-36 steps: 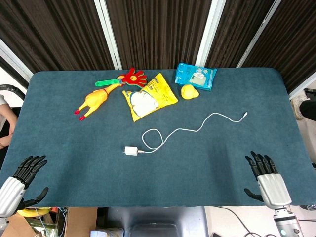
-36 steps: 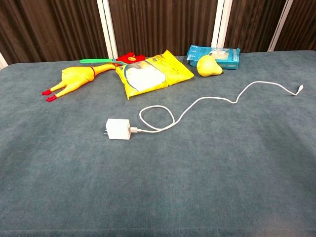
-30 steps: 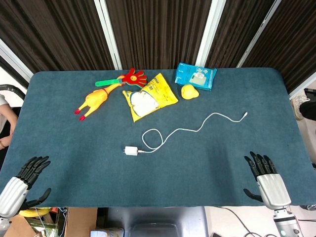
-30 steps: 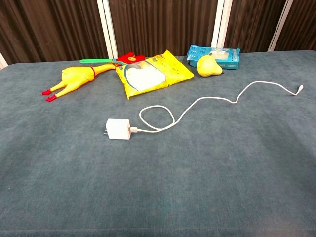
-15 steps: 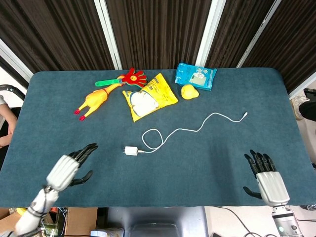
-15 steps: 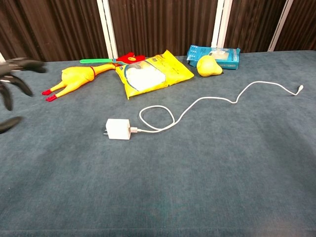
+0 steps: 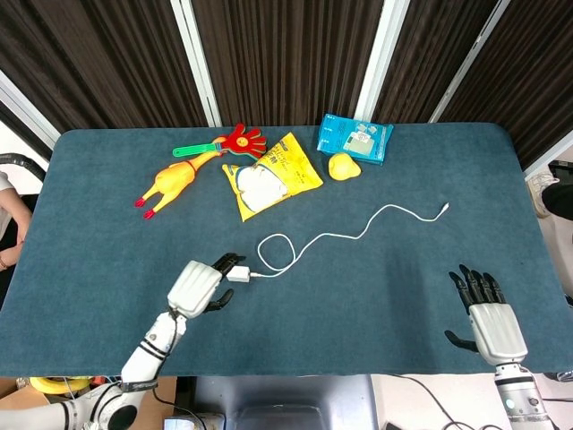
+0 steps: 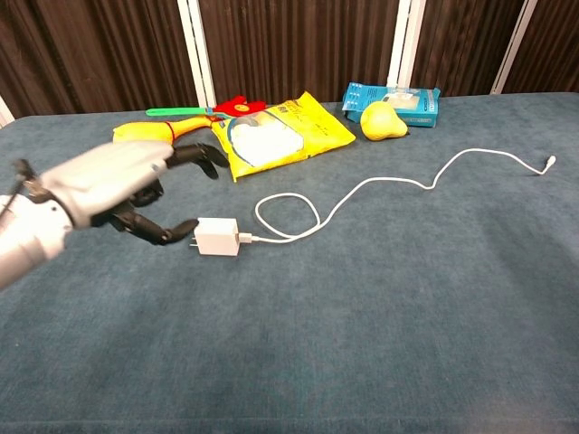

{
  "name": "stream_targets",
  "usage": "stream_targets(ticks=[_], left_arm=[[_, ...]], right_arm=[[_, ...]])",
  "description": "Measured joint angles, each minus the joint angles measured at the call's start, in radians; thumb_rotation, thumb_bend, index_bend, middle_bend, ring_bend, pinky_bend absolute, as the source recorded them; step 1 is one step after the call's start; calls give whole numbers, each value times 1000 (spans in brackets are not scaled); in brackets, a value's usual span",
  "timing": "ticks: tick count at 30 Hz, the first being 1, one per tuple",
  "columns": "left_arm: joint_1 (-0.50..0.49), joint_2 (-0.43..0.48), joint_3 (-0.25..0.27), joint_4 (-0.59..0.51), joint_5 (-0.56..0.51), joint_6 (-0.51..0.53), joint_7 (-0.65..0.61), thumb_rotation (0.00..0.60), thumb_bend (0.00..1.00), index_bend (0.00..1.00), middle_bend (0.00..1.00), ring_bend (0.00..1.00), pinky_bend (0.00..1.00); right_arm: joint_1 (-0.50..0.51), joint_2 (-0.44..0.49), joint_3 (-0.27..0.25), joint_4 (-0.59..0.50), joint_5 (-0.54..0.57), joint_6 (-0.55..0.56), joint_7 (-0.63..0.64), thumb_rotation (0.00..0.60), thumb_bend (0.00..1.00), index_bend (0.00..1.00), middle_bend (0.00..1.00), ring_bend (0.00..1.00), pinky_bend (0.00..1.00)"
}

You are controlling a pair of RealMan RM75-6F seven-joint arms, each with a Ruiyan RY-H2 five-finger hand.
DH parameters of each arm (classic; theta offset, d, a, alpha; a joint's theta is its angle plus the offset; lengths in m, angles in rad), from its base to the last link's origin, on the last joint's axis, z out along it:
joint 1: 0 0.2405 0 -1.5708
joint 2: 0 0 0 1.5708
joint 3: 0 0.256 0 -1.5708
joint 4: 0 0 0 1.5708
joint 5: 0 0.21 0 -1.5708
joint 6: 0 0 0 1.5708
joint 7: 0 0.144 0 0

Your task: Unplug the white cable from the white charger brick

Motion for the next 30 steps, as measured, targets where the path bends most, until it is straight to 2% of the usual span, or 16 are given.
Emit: stream_targets(ticks=[6,13,19,26,30], left_arm=[[-37,-113,-12,115,-76,-17,157,600,412,186,194,1000,1000],[-65,-182,-8,247,-117,-23,211,600,420,189,189,1000,1000],[-73,-212,-2,286,-152,-27,239,600,418,276,254,1000,1000],[-76,-237,1,328,-150,-9,227,600,407,414,386,1000,1000],[-80,-248,3,357,-146,-1,210,600,418,451,445,1000,1000]], right_arm=[[-2,8,-3,-4,-2,6,13,600,286,0,0,0,0],[0,16,-4,-4,5,0,26,600,286,0,0,0,0],[0,19,-5,-7,4,3,30,600,286,0,0,0,0],[0,21,-8,-7,0,7,32,600,286,0,0,0,0],[0,20,-10,-7,-2,8,31,600,286,0,0,0,0]])
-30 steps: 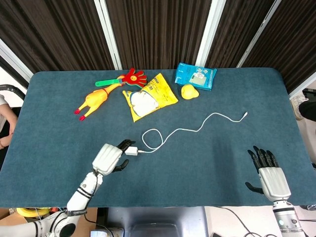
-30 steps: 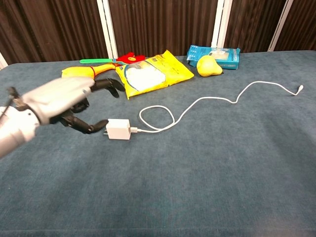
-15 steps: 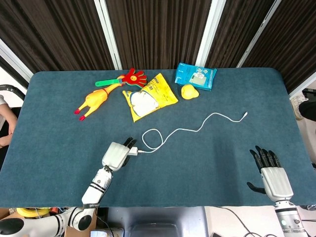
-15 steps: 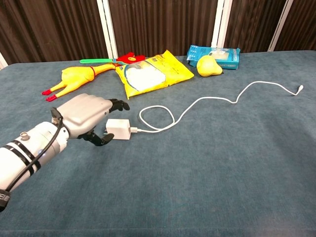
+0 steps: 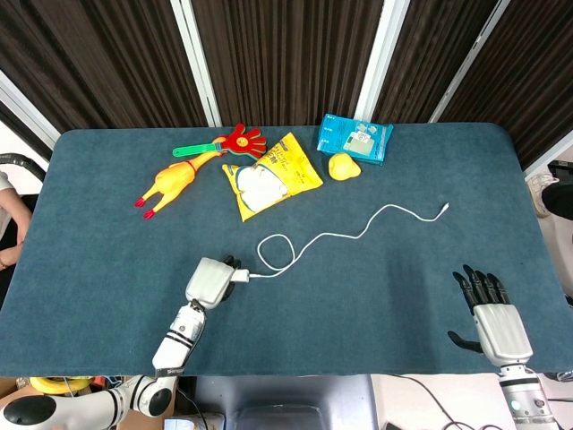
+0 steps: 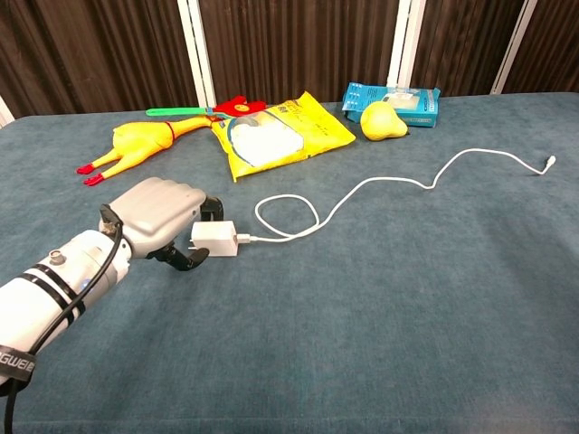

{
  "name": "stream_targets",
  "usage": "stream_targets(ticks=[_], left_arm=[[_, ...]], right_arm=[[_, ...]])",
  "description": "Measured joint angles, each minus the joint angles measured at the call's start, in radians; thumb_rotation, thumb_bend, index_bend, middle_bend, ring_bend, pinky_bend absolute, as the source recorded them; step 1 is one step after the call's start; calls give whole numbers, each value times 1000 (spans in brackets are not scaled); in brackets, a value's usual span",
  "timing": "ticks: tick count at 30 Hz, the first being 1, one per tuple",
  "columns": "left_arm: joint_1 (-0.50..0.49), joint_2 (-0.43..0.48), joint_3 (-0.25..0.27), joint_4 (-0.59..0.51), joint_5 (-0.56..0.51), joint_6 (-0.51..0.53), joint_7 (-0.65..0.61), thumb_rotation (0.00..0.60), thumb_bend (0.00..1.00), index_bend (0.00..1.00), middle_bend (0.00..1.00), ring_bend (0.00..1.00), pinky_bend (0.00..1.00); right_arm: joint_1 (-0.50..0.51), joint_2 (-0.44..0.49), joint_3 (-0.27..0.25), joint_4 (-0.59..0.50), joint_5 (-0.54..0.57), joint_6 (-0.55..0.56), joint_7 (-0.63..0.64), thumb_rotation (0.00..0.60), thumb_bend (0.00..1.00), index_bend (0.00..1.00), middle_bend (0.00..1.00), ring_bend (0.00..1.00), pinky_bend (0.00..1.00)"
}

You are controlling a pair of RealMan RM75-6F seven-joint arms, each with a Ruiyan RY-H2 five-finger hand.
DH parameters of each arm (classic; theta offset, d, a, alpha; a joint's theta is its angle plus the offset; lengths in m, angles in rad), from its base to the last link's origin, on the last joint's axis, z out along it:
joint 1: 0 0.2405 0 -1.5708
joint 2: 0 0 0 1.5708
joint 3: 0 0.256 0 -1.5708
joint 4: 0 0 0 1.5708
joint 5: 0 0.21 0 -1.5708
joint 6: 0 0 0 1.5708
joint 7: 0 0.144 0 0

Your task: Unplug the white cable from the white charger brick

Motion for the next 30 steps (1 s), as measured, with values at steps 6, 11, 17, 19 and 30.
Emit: stream_targets(ticks=[6,11,17,19,30], left_arm=[[3,-12,2,18,22,29,-62,600,473,630,637,1000,1000],[15,-13,9,8,63,86,-147,600,528,707,730,1000,1000],[37,45,18,-132,65,97,-154,600,577,712,746,1000,1000],[46,83,22,-209,58,99,-134,600,592,714,750,1000,1000],[109,259,42,-523,-22,149,77,600,634,717,762,1000,1000]], right_arm=[[4,-5,-3,3,-3,-5,-6,600,286,0,0,0,0],[11,-12,-6,12,-23,-9,7,600,286,0,0,0,0],[62,-29,-11,22,-92,-46,68,600,286,64,0,0,0],[98,-41,-5,21,-115,-72,73,600,286,127,0,0,0],[310,-260,141,3,-92,-215,33,600,290,404,44,0,0]])
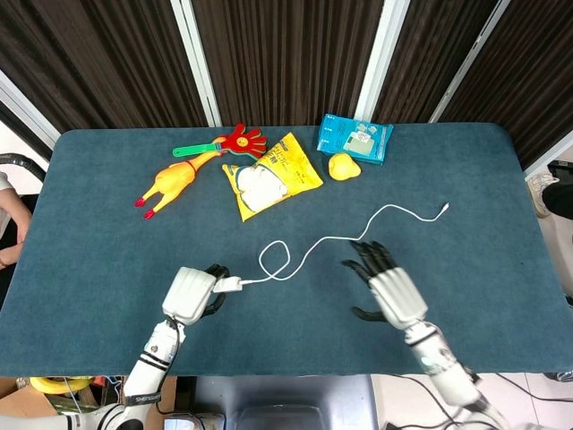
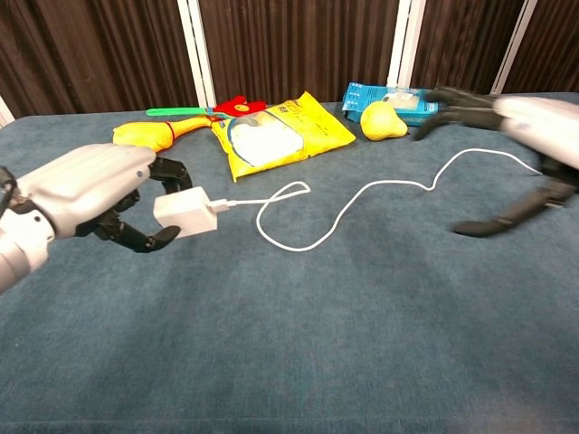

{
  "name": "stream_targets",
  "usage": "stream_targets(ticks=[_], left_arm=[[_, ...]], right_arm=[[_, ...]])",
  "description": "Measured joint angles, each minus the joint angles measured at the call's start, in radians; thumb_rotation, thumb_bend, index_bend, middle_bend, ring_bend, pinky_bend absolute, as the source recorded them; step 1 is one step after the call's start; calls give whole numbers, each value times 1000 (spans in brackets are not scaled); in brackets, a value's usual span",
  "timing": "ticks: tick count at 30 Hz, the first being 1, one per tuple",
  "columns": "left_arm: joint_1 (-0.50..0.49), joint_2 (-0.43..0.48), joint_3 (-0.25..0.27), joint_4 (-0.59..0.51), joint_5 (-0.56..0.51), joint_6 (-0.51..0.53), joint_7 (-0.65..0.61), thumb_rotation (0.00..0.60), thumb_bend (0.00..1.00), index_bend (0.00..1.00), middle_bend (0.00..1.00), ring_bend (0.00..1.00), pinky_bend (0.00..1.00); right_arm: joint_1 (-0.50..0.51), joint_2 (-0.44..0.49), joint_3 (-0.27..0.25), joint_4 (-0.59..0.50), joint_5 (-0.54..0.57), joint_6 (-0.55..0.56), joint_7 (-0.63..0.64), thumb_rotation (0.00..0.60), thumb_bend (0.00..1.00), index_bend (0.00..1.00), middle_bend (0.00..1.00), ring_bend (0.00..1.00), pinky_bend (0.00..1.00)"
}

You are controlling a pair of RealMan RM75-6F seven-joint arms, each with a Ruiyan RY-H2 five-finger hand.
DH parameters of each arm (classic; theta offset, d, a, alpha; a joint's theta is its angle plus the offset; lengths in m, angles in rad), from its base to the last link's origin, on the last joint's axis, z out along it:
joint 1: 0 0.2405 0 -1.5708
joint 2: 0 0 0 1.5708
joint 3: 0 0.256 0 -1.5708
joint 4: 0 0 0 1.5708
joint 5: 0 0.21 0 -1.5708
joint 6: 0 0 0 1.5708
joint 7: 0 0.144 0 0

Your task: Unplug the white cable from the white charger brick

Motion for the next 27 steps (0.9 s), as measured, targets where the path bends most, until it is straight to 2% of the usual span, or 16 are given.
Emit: stream_targets(ticks=[4,9,13,18,27], left_arm=[[2,-2,1,-11,-13,6,33,600,633,717,764,1000,1000],[-1,-15,-2,-17,-24,12,58,600,632,718,765,1000,1000],[-6,-31,-9,-25,-30,20,81,600,633,718,765,1000,1000],[-20,-45,-22,-30,-43,20,99,600,632,718,765,1000,1000],[-34,-50,-31,-28,-55,15,102,600,633,718,765,1000,1000]], right_arm=[[77,-63,46,-4,68,-82,-2,600,292,441,65,0,0],[131,-121,85,-1,115,-125,-30,600,297,493,90,0,0],[179,-166,113,17,161,-158,-47,600,372,528,99,0,0],[260,-250,154,78,255,-201,-93,600,384,551,104,0,0],[338,-352,175,171,310,-213,-110,600,415,586,130,0,0]])
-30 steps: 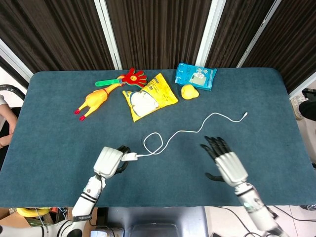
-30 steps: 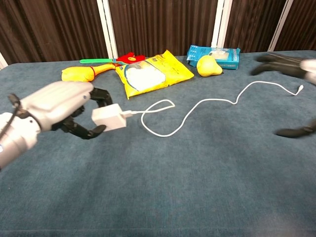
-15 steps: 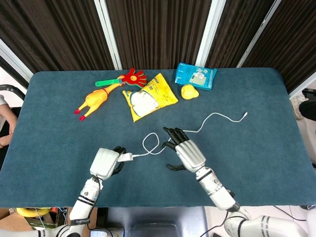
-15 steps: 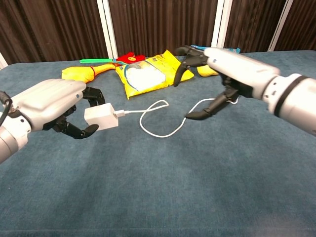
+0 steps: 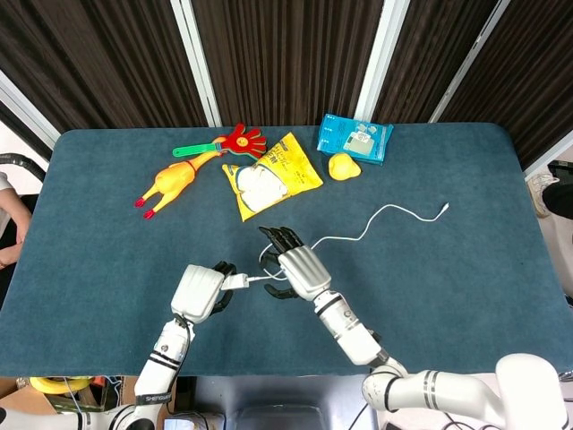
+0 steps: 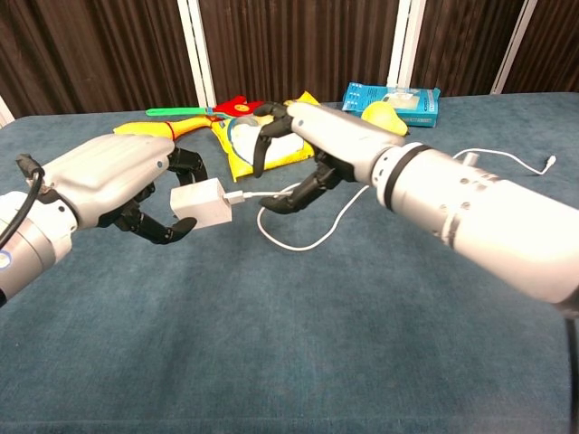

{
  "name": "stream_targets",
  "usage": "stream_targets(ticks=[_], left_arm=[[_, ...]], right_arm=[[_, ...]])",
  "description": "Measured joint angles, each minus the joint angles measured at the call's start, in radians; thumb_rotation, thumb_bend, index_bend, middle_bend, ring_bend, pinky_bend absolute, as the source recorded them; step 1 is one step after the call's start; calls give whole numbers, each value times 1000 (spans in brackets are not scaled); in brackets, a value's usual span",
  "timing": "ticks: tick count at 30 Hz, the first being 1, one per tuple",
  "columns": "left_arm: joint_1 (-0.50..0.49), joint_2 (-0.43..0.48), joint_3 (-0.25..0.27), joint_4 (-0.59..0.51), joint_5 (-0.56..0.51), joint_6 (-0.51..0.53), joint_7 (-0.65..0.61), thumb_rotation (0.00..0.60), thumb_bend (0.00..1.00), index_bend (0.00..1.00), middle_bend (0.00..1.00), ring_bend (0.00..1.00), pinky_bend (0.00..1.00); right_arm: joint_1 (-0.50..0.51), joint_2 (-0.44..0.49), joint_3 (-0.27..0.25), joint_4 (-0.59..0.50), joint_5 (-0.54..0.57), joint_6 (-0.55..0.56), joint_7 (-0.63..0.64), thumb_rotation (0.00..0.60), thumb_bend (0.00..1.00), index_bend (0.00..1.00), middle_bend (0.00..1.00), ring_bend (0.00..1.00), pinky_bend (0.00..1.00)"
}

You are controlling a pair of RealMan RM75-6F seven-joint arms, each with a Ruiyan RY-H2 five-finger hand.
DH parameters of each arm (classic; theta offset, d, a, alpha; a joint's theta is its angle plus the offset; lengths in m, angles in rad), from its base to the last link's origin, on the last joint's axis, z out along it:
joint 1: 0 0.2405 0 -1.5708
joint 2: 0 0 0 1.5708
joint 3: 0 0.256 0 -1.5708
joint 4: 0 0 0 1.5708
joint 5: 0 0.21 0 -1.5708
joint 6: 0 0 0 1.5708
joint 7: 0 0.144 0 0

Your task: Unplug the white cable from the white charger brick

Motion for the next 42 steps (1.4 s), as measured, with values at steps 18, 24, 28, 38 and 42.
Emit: stream_targets(ticks=[18,24,28,38,42], left_arm=[[1,36,10,-20,12,13,-17,600,625,720,769,1000,1000],[2,43,18,-29,21,15,-23,600,622,721,770,1000,1000],[3,50,22,-35,29,16,-26,600,621,721,772,1000,1000],[3,51,24,-35,29,17,-32,600,620,721,777,1000,1000],[3,53,24,-34,28,16,-34,600,620,721,776,1000,1000]], right_arm=[[63,-88,-10,59,52,29,-24,600,461,625,156,0,0],[74,-101,-9,69,49,48,-20,600,461,624,161,0,0],[79,-109,-8,73,48,59,-13,600,461,629,170,0,0],[92,-129,-14,81,49,67,-7,600,482,669,187,0,0],[95,-137,-14,87,45,80,-10,600,505,697,198,5,0]])
